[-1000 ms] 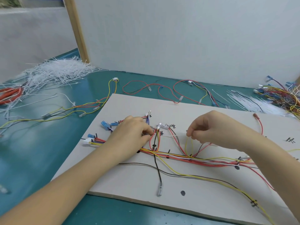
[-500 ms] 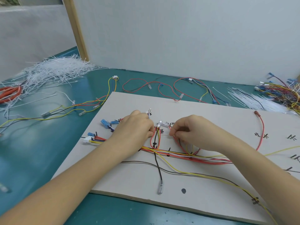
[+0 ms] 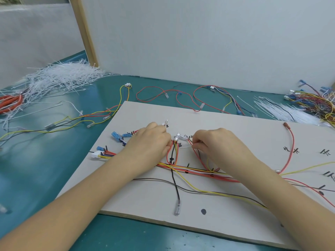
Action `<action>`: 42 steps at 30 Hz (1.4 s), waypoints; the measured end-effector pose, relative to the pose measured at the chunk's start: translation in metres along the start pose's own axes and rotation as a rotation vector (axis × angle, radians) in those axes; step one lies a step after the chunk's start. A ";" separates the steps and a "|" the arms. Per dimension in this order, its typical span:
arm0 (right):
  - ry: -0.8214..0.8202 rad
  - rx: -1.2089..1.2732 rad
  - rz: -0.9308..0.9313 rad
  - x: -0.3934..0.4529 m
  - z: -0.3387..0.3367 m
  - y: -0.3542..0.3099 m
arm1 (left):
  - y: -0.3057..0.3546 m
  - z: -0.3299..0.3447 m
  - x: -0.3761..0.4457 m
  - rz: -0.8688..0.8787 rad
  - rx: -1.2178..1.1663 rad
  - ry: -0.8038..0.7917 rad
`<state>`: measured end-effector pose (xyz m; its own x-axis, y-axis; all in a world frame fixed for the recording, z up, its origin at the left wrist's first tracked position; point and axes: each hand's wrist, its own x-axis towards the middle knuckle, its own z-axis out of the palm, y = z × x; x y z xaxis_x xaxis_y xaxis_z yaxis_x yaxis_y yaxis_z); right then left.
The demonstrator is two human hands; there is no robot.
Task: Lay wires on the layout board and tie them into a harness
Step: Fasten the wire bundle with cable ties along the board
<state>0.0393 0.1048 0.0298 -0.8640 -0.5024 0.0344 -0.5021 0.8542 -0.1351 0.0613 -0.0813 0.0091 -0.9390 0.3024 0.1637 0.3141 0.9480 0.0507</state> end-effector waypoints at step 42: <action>0.040 0.472 -0.238 -0.008 0.016 -0.004 | -0.003 -0.012 -0.014 0.024 -0.733 0.013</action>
<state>0.0484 0.1032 0.0141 -0.7333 -0.6619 0.1552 -0.6209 0.5591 -0.5494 0.0757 -0.0894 0.0182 -0.9303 0.3168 0.1851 0.3522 0.6300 0.6921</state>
